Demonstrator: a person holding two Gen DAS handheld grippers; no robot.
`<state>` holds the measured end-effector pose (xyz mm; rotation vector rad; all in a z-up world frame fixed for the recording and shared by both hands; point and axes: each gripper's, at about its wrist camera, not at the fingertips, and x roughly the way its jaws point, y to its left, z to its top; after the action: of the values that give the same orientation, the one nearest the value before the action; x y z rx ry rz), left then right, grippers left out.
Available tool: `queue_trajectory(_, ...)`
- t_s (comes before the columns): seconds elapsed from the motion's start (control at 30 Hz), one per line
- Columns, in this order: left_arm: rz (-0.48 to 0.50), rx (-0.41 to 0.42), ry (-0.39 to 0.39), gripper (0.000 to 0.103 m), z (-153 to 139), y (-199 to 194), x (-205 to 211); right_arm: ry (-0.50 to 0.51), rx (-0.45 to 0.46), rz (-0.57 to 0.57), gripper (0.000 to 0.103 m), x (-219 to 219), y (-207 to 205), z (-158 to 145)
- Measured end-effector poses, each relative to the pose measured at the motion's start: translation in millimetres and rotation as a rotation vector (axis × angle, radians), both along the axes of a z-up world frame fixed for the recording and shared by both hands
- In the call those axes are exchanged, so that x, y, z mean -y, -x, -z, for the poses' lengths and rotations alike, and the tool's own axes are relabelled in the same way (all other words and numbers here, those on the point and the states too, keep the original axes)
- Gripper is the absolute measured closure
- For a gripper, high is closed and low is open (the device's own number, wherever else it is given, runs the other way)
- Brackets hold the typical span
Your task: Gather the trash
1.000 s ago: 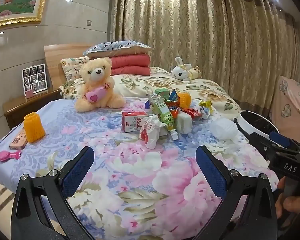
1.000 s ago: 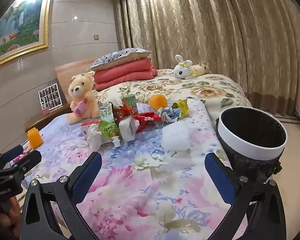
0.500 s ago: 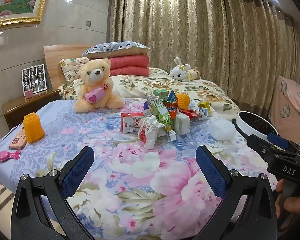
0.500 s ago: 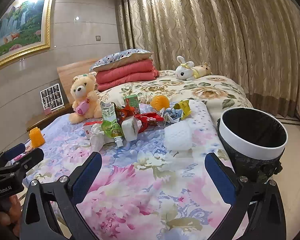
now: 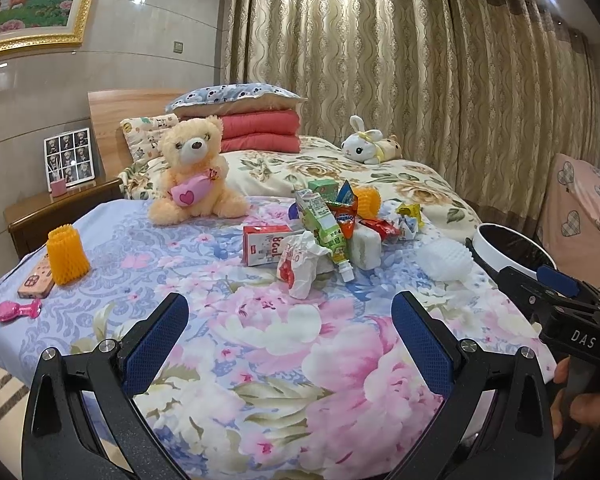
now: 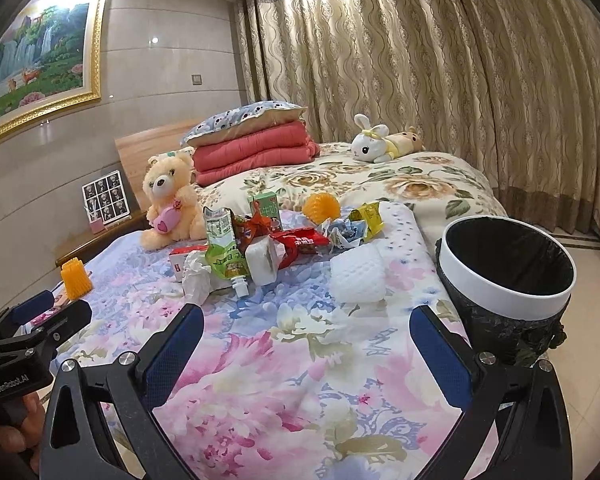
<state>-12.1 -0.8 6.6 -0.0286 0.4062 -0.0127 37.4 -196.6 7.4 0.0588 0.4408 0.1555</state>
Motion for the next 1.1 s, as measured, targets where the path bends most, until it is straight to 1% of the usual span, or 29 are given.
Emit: queue_trajectory(1.1,0.005,-0.018,0.004,0.000,5.9,-5.9,-1.6,-0.044,-0.010,-0.012,0.000,3.2,0.0,4.1)
